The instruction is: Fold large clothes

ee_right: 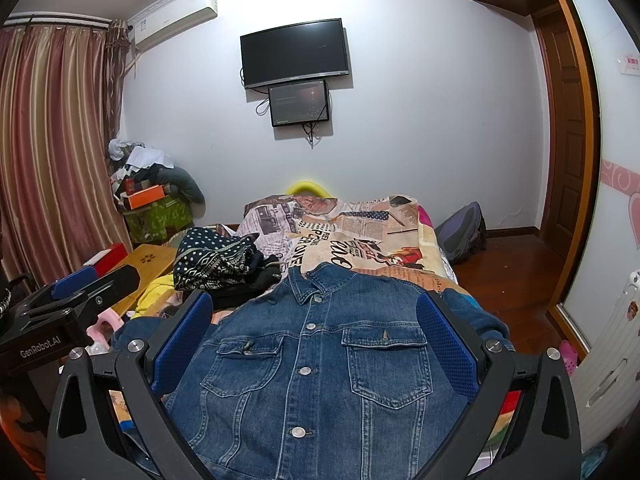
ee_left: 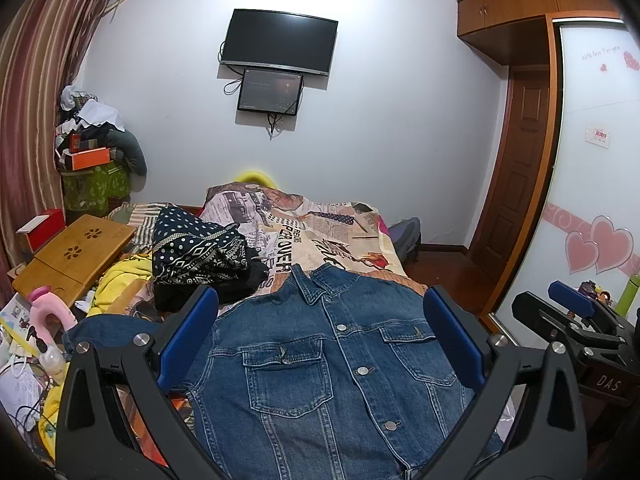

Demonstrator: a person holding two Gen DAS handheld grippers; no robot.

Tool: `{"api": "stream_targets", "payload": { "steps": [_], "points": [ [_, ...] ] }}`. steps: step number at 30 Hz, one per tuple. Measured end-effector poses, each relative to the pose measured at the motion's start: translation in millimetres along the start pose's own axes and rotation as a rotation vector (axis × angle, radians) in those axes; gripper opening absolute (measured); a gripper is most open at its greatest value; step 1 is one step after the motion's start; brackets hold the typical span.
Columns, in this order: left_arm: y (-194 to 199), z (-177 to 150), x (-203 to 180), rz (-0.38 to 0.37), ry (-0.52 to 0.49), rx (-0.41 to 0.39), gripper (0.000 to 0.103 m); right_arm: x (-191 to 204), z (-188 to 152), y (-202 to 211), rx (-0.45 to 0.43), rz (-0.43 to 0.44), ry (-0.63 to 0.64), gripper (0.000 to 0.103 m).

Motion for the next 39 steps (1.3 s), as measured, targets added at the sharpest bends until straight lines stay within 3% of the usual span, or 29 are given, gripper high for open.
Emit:
{"api": "stream_targets", "payload": {
  "steps": [28,34,39],
  "points": [
    [-16.0,-0.8,12.3,0.018,0.010,0.024,0.103,-2.0,-3.0,-15.9,0.046,-0.018,-0.006,0.101],
    [-29.6,6.4,33.7,0.060,0.025,0.022,0.103,-4.2,-2.4,-32.1,0.086,-0.054,0.001,0.101],
    [-45.3,20.2,71.8,0.153,0.044,0.009,0.103,-11.1,-2.3,-46.0,0.116,-0.082,-0.004,0.101]
  ]
}}
Point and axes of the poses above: each gripper's, at about its wrist camera, not at the fingertips, and y roughly against the way its jaws point, x to its left, z to its top, the point moved 1 cm from there along -y, roughly the way its jaws point, and after that the axes turned 2 degrees about y, right-handed, at the moved point
